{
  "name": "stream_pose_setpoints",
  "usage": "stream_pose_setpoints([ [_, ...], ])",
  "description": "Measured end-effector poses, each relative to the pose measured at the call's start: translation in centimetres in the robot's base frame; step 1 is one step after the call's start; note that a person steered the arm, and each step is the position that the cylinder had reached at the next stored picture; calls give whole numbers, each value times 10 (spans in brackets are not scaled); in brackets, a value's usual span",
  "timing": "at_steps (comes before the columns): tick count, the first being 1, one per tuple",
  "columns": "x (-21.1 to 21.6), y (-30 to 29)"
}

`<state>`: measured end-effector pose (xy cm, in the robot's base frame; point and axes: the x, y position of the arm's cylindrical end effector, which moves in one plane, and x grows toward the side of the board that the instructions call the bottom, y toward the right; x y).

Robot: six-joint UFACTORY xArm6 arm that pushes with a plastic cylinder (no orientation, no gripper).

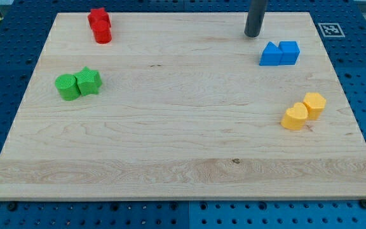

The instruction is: Move your arm to the right of the blue cube

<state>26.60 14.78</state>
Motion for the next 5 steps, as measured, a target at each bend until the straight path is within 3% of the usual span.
stream_pose_setpoints([
  [2, 2, 41],
  [4, 39, 98],
  [5, 55, 98],
])
